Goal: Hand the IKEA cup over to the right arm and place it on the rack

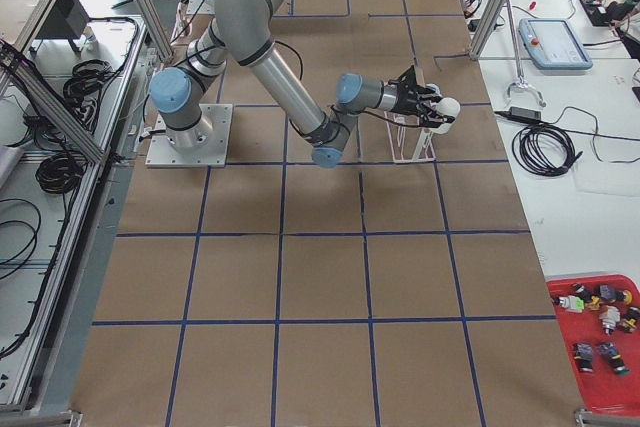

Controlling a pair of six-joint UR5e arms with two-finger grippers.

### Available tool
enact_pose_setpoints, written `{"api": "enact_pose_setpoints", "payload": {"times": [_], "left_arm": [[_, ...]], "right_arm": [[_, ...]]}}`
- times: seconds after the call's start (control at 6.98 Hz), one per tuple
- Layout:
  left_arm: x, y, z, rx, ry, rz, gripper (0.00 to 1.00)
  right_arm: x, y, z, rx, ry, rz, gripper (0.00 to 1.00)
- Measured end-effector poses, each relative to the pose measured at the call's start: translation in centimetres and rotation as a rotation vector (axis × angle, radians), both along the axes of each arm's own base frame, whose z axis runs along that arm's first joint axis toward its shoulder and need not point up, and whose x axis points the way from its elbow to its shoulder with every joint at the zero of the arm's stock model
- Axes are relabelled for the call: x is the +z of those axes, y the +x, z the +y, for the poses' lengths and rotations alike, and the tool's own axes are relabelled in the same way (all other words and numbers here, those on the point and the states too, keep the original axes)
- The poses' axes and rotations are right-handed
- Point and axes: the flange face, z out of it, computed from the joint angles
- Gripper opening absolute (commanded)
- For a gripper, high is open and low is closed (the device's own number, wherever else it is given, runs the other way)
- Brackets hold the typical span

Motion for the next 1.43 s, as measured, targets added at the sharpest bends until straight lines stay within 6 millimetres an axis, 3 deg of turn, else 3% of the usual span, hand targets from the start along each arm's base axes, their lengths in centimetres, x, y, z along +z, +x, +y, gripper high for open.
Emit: {"api": "enact_pose_setpoints", "payload": {"times": [0.86,1.15,1.43], "left_arm": [[0.2,-0.1,0.2,-0.001,-0.003,-0.002,1.00],[0.1,-0.1,0.3,-0.001,-0.003,-0.003,1.00],[0.1,-0.1,0.3,0.000,-0.003,-0.003,1.00]], "right_arm": [[1.5,-0.2,-0.3,-0.005,-0.027,0.002,1.00],[4.6,-0.2,-0.5,-0.007,-0.017,0.002,1.00],[8.9,-0.1,-0.1,-0.008,0.013,0.002,1.00]]}}
